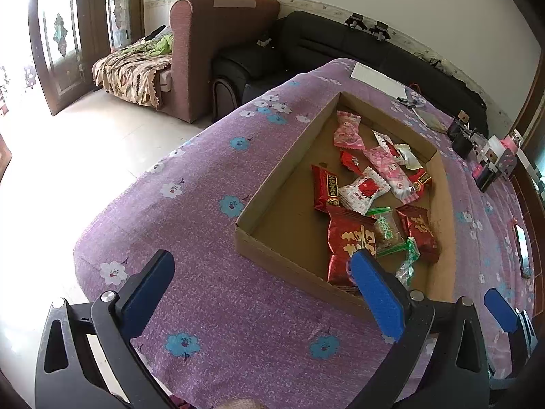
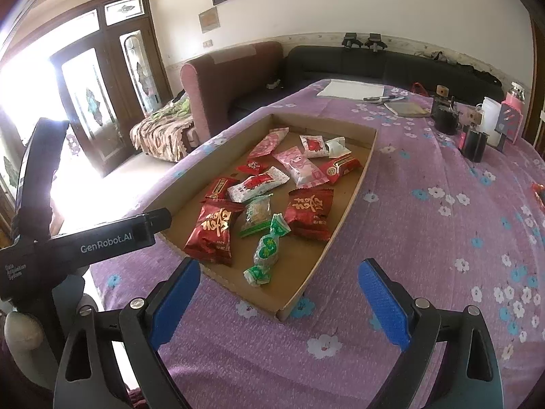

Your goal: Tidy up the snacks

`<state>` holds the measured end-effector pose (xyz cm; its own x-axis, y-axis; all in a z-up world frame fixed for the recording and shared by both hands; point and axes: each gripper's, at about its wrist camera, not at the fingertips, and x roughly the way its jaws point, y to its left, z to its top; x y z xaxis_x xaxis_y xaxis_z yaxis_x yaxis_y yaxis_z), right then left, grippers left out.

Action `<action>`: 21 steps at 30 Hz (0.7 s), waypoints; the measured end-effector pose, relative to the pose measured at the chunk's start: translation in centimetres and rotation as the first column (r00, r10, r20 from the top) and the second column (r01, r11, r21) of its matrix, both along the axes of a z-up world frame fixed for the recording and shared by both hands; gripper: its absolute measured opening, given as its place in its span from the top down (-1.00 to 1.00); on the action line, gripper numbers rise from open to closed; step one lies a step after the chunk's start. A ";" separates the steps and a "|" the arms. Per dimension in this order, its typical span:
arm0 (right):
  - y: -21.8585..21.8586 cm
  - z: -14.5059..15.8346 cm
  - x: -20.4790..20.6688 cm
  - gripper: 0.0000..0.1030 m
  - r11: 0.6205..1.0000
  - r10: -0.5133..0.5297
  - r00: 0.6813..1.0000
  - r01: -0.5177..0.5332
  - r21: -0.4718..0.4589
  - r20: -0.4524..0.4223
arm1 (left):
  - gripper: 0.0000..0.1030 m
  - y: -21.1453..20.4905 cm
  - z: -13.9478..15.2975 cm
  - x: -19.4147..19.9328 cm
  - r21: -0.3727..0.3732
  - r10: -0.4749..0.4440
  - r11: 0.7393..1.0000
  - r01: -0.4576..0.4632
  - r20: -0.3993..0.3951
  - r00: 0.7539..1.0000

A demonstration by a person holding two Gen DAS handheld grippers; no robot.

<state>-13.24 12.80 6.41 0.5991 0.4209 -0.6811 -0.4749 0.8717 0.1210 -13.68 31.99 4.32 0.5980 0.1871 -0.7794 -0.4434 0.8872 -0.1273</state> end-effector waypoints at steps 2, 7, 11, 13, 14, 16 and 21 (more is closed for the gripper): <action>-0.2 0.0 0.0 -0.85 1.000 -0.001 1.000 0.001 0.005 0.000 | -1.00 -0.3 0.1 0.0 0.005 -0.001 1.000 0.001 0.000 1.000; -0.8 0.2 -0.1 -0.85 1.000 -0.012 1.000 0.012 0.015 0.001 | -1.00 -0.8 0.2 -0.1 0.007 -0.007 1.000 0.007 -0.003 1.000; -1.1 0.2 -0.2 -0.85 1.000 -0.017 1.000 0.017 0.023 0.001 | -1.00 -0.8 0.2 0.0 0.003 -0.003 1.000 0.003 -0.008 1.000; -1.1 0.2 -0.2 -0.85 1.000 -0.016 1.000 0.015 0.021 0.001 | -1.00 -0.8 0.4 -0.1 0.009 0.005 1.000 -0.005 -0.004 1.000; -1.2 0.2 -0.2 -0.85 1.000 -0.014 1.000 0.014 0.022 0.000 | -1.00 -0.8 0.5 -0.2 0.015 0.009 1.000 -0.009 0.000 1.000; -1.3 0.3 -0.3 -0.85 1.000 -0.009 1.000 0.009 0.025 -0.001 | -1.00 -0.9 0.8 -0.3 0.034 0.022 0.999 -0.022 0.006 1.000; -1.9 0.5 -0.5 -0.85 0.999 -0.008 1.000 0.008 0.041 0.005 | -1.00 -1.2 1.7 -0.5 0.056 0.029 0.998 -0.030 0.013 0.999</action>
